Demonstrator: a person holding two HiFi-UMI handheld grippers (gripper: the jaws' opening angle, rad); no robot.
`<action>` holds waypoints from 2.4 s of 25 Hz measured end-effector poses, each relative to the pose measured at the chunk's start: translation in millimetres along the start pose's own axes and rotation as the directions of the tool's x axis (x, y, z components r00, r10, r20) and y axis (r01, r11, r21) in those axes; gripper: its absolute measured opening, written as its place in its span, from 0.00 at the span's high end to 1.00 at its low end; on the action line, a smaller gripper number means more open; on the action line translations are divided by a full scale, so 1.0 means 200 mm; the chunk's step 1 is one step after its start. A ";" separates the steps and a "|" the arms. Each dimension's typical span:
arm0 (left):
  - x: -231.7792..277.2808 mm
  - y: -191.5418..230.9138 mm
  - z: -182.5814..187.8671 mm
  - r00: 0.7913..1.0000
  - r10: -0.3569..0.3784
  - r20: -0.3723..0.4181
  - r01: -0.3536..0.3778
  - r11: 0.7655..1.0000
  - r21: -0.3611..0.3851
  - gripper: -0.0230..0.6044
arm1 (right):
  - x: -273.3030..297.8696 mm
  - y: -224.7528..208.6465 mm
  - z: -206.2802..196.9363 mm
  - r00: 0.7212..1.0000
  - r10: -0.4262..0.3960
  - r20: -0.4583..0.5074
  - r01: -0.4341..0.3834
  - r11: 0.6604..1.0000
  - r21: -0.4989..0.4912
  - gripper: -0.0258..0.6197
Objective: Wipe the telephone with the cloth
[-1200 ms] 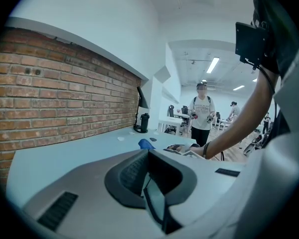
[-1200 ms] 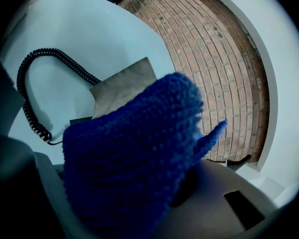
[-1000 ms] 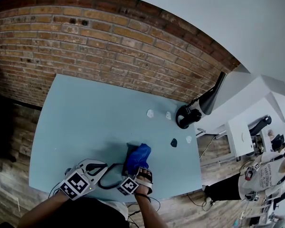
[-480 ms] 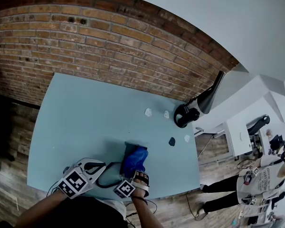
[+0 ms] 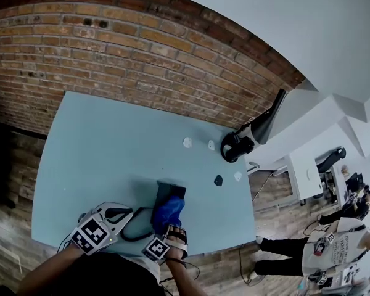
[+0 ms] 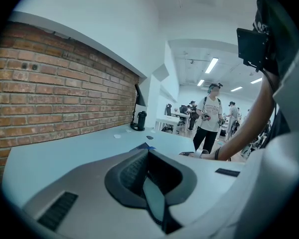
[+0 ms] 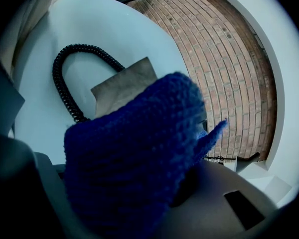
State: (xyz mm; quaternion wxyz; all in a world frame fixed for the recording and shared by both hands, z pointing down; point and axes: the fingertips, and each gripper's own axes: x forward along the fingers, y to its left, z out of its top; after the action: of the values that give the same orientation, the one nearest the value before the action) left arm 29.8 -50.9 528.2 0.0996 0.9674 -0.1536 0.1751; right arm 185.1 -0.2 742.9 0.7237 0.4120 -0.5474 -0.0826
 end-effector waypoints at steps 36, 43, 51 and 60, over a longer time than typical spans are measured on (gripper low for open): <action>-0.02 0.07 -0.08 0.997 0.031 -0.065 -0.034 0.998 -0.047 0.98 | -0.04 -0.70 -0.19 0.856 0.499 0.134 -0.517 0.834 0.195 0.84; -0.03 0.10 -0.10 0.996 0.046 -0.078 -0.050 0.997 -0.059 0.98 | 0.06 -1.38 -0.22 0.936 -0.346 -0.070 0.351 0.933 0.078 0.84; -0.03 0.11 -0.11 0.995 0.043 -0.088 -0.049 0.997 -0.067 0.98 | 0.27 -0.65 -0.17 0.999 0.003 -0.048 -0.005 0.999 -0.034 0.84; 0.00 0.07 -0.13 0.995 0.005 -0.102 -0.008 0.999 -0.035 0.98 | 0.25 -0.57 -0.14 0.990 -0.035 -0.136 -0.001 0.967 -0.254 0.82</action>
State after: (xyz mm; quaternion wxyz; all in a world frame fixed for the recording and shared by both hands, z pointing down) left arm 16.1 -58.0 553.9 0.1238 0.9548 -0.1545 0.2219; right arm 266.8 -87.8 699.4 0.8062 0.3255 -0.4769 -0.1291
